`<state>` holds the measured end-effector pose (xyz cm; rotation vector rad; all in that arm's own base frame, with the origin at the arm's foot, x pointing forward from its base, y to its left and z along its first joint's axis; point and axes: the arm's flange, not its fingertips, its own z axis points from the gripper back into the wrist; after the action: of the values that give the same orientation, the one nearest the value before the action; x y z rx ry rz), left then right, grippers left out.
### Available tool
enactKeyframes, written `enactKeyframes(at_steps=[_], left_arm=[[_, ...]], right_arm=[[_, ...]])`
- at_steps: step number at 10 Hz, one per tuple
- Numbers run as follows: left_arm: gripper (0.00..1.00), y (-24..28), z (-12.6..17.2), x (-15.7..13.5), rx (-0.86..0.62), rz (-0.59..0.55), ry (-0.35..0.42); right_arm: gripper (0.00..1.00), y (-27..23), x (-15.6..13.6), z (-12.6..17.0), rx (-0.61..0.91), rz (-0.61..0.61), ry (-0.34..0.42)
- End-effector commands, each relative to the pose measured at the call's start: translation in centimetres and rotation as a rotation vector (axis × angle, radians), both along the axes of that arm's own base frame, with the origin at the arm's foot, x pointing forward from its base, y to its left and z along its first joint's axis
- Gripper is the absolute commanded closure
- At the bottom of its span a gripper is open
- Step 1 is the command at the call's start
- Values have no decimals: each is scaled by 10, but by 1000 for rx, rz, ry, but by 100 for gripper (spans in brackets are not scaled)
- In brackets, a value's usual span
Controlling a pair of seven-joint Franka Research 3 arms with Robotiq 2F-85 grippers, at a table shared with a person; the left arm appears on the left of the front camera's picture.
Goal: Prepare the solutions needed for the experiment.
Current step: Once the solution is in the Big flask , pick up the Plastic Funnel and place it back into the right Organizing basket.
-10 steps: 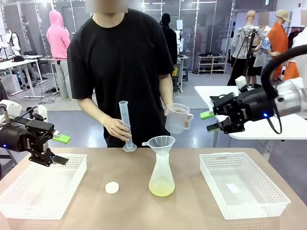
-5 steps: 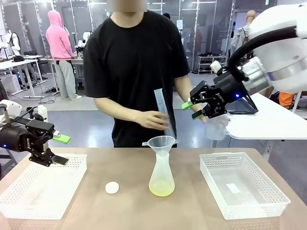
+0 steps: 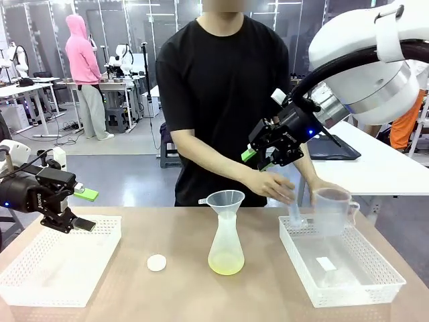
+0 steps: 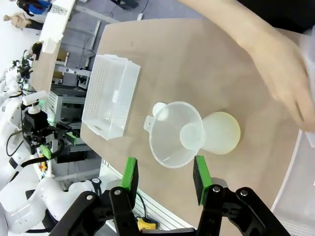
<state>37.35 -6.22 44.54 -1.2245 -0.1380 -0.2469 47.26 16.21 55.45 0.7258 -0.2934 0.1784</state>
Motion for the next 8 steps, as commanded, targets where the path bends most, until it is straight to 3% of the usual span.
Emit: enactKeyframes(at_steps=[1,3,5,8], left_arm=[[0,-2,2,0,-22,-1,-6],[0,-2,2,0,-22,-1,-6],[0,-2,2,0,-22,-1,-6],[0,-2,2,0,-22,-1,-6]], right_arm=[[42,-5,-1,2,24,-13,-5],[42,-3,0,1,4,-4,0],[42,9,4,-4,-138,2,36],[42,24,17,-16,-234,18,71]])
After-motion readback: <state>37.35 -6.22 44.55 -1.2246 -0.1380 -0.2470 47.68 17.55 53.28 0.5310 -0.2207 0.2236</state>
